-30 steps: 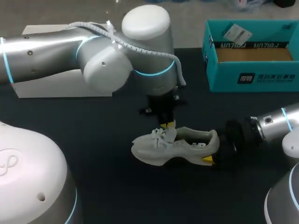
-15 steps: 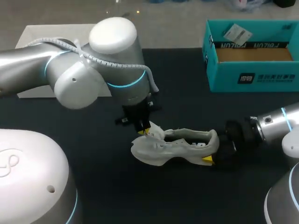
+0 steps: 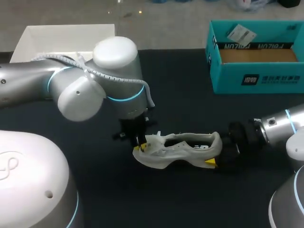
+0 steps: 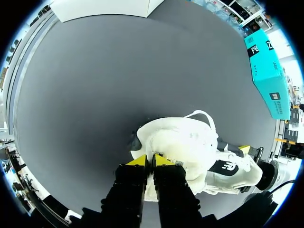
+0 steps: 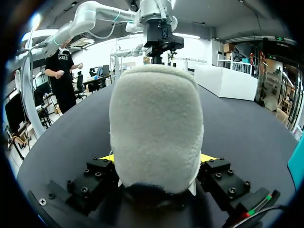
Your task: Take the shoe out of the shoebox, open the shoe tongue, remove and reinsert the insole, then place the shoe into the shoebox
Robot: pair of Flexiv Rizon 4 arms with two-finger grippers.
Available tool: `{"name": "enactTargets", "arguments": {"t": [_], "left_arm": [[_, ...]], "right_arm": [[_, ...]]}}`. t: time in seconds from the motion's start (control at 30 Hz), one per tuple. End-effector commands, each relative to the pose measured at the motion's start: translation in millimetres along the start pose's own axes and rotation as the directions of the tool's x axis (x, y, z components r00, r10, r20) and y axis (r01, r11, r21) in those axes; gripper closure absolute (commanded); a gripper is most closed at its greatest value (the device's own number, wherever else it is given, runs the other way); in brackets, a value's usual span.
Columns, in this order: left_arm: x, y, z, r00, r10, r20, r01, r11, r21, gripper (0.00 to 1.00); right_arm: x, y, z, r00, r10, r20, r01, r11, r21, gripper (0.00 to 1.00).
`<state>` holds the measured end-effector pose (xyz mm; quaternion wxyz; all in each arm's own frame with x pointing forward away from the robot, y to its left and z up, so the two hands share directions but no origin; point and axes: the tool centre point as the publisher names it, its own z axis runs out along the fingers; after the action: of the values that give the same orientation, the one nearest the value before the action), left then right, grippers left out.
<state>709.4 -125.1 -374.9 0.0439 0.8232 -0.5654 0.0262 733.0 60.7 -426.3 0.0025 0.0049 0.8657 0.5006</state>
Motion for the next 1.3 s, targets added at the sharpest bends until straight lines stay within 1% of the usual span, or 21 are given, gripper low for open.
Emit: {"name": "enactTargets", "arguments": {"t": [0.03, 0.07, 0.27, 0.33, 0.47, 0.63, 0.7, 0.73, 0.8, 0.83, 0.9, 0.93, 0.97, 1.03, 1.07, 1.17, 1.3], "left_arm": [[11.4, 0.0, 5.3, 1.0, 0.008, -0.014, -0.008, 1.0, -0.007, 0.13], [12.6, 0.5, 1.9, 0.999, 0.012, -0.03, -0.012, 1.0, -0.008, 0.0], [20.8, 3.0, -24.2, 0.989, 0.078, -0.123, -0.079, 0.997, -0.006, 0.0], [23.7, 2.5, -33.9, 0.979, 0.113, -0.172, -0.117, 0.993, -0.011, 0.0], [31.9, 2.7, -53.8, 0.961, 0.207, -0.181, -0.213, 0.977, -0.017, 0.0], [41.6, 1.3, -77.0, 0.95, 0.263, -0.168, -0.264, 0.964, 0.013, 0.0], [45.8, 1.6, -86.0, 0.943, 0.287, -0.167, -0.291, 0.957, 0.001, 0.0], [48.3, 3.1, -90.6, 0.932, 0.326, -0.162, -0.333, 0.942, -0.023, 0.0], [52.4, 7.6, -99.7, 0.888, 0.429, -0.165, -0.446, 0.891, -0.083, 0.0], [54.0, 9.5, -103.9, 0.849, 0.5, -0.172, -0.522, 0.843, -0.127, 0.0], [55.2, 14.9, -111.8, 0.736, 0.66, -0.149, -0.676, 0.716, -0.173, 0.0], [54.4, 20.4, -115.9, 0.65, 0.745, -0.151, -0.758, 0.618, -0.209, 0.0], [53.3, 24.6, -120.6, 0.582, 0.793, -0.18, -0.808, 0.539, -0.238, 0.0], [52.4, 26.8, -130.8, 0.49, 0.845, -0.216, -0.863, 0.434, -0.26, 0.0], [51.4, 26.6, -134.8, 0.464, 0.853, -0.239, -0.877, 0.405, -0.259, 0.0], [49.9, 21.8, -138.4, 0.476, 0.85, -0.225, -0.871, 0.419, -0.256, 0.0], [49.9, 21.8, -138.4, 0.476, 0.85, -0.225, -0.871, 0.419, -0.256, 0.0]], "right_arm": [[-0.3, -1.9, 2.4, 1.0, 0.001, 0.003, -0.001, 1.0, 0.003, 1.0], [-0.3, -1.9, 2.4, 1.0, 0.001, 0.003, -0.001, 1.0, 0.003, 1.0], [-0.3, -1.9, 2.4, 1.0, 0.001, 0.003, -0.001, 1.0, 0.003, 1.0], [-0.3, -1.9, 2.4, 1.0, 0.001, 0.003, -0.001, 1.0, 0.003, 1.0], [-0.3, -1.9, 2.4, 1.0, 0.001, 0.003, -0.001, 1.0, 0.003, 1.0], [-0.3, -1.9, 2.4, 1.0, 0.001, 0.003, -0.001, 1.0, 0.003, 1.0], [-0.3, -1.9, 2.4, 1.0, 0.001, 0.003, -0.001, 1.0, 0.003, 1.0], [-0.3, -1.9, 2.4, 1.0, 0.001, 0.003, -0.001, 1.0, 0.003, 1.0], [-0.3, -1.9, 2.4, 1.0, 0.001, 0.003, -0.001, 1.0, 0.003, 1.0], [-0.3, -1.9, 2.4, 1.0, 0.001, 0.003, -0.001, 1.0, 0.003, 1.0], [-0.3, -1.9, 2.4, 1.0, 0.001, 0.003, -0.001, 1.0, 0.003, 1.0], [-0.3, -1.9, 2.4, 1.0, 0.001, 0.003, -0.001, 1.0, 0.003, 1.0], [-0.3, -1.9, 2.4, 1.0, 0.001, 0.003, -0.001, 1.0, 0.003, 1.0], [-0.3, -1.9, 2.4, 1.0, 0.001, 0.003, -0.001, 1.0, 0.003, 1.0], [-0.3, -1.9, 2.4, 1.0, 0.001, 0.003, -0.001, 1.0, 0.003, 1.0], [-0.3, -1.9, 2.4, 1.0, 0.001, 0.003, -0.001, 1.0, 0.003, 1.0], [-0.3, -1.9, 2.4, 1.0, 0.001, 0.003, -0.001, 1.0, 0.003, 1.0]]}}
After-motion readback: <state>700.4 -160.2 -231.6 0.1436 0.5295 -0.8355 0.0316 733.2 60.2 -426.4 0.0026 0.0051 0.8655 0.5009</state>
